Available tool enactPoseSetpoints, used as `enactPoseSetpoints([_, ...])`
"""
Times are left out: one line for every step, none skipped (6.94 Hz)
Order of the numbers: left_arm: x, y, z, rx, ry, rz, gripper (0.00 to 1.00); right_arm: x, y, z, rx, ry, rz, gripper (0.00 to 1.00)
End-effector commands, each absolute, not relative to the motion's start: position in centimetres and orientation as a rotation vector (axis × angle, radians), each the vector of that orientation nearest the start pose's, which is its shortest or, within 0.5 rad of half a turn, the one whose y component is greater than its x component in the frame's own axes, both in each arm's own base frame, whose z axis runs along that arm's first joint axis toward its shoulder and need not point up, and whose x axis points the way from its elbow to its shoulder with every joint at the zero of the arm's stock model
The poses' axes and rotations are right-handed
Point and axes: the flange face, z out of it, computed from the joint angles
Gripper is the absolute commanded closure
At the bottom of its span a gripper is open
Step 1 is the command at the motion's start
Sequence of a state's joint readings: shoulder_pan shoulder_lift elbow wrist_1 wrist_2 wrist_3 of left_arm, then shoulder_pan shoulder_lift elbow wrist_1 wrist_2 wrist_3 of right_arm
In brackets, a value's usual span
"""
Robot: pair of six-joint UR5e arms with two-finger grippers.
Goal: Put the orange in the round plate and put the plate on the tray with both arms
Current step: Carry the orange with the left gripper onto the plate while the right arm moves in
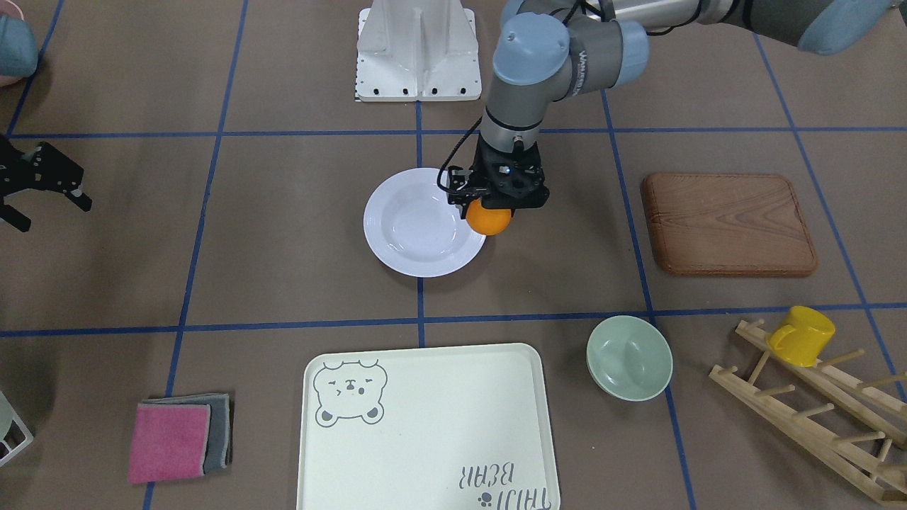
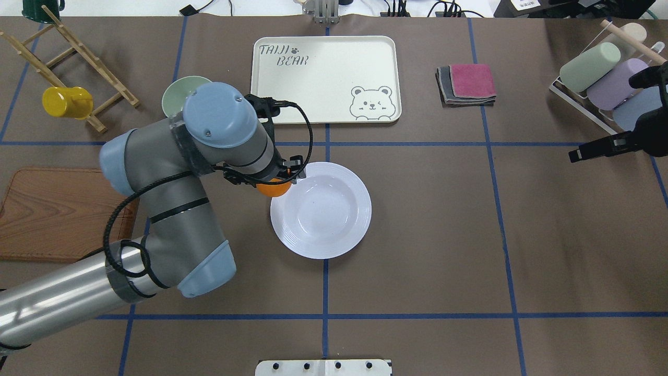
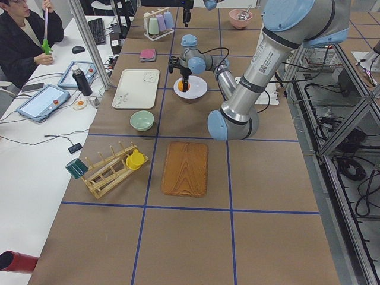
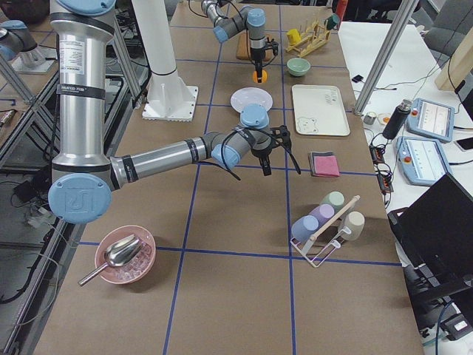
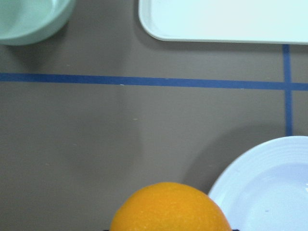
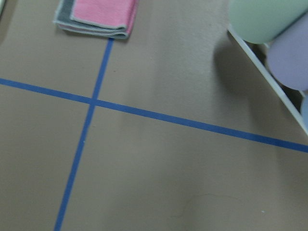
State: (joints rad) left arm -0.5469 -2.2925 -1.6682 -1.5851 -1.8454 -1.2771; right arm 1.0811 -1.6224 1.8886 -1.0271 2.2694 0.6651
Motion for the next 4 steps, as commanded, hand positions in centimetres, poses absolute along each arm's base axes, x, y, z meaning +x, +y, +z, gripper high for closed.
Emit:
enactPoseSetpoints([58.4, -42.9, 17.2, 0.123, 0.827, -0.116, 1.0, -18.7, -45.8, 44.8, 0.28, -1.005, -0.114, 0.0])
enactPoseSetpoints([60.7, -42.4, 16.4, 0.097, 0.837, -0.142, 1.0, -18.9, -45.8, 44.5, 0.283, -1.008, -0.119, 0.0])
enactPoseSetpoints([62.5, -41.9, 16.5, 0.092, 0.843, -0.128, 0.94, -19.0, -45.9, 44.3, 0.285, -1.01, -0.122, 0.0])
enactPoseSetpoints([63.5, -42.0, 17.3, 0.093, 0.848, -0.123, 0.71, -19.3, -45.8, 44.3, 0.282, -1.012, -0.126, 0.0])
